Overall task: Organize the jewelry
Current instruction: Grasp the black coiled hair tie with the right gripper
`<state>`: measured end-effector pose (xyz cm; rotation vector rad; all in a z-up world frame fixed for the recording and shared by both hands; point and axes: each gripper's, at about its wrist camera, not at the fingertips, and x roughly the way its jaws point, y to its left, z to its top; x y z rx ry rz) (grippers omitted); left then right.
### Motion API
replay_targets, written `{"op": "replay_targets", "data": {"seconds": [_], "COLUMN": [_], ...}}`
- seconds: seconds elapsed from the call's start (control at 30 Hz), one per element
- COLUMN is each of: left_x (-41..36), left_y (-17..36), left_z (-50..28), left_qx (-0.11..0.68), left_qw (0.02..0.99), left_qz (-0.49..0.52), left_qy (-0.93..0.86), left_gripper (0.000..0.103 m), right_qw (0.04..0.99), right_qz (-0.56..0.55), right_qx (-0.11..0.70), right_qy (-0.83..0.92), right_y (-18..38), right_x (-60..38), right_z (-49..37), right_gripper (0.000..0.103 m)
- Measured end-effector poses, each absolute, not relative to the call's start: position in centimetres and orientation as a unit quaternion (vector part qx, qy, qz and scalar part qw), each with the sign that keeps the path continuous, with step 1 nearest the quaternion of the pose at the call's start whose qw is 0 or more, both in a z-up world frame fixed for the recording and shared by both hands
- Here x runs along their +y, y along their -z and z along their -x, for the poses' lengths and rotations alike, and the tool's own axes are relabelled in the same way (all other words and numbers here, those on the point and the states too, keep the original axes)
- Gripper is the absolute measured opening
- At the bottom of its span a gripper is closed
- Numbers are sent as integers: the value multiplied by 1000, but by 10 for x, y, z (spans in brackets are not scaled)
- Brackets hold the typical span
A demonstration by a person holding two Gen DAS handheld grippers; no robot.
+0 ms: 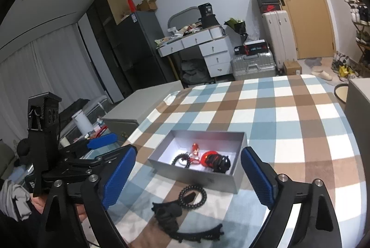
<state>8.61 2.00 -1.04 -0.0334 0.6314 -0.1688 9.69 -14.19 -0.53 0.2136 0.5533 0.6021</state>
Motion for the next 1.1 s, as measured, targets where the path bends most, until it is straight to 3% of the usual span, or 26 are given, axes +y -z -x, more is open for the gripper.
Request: {"op": "replay_targets", "data": {"seconds": [0.2, 0.73, 0.97, 1.1], "left_x": [31, 62, 67, 72], "left_y": [31, 81, 89, 93], "left_z": [-74, -54, -50, -48], "left_qx": [326, 394, 403, 407], "left_qw": [943, 916, 912, 910], "left_qz": [35, 64, 68, 75], "left_qy": [51, 18, 17, 17], "left_gripper": [101, 101, 101, 101], "right_qw": [908, 847, 843, 842], "right_qz": [-106, -131, -114, -95], "right_qx": [291, 433, 452, 468], "right_qy": [-282, -277, -268, -251], "right_y": [27, 100, 102, 107], "right_x": [-142, -105, -85, -73], "right_z": [-88, -131, -137, -143], "right_gripper": [102, 102, 97, 88]}}
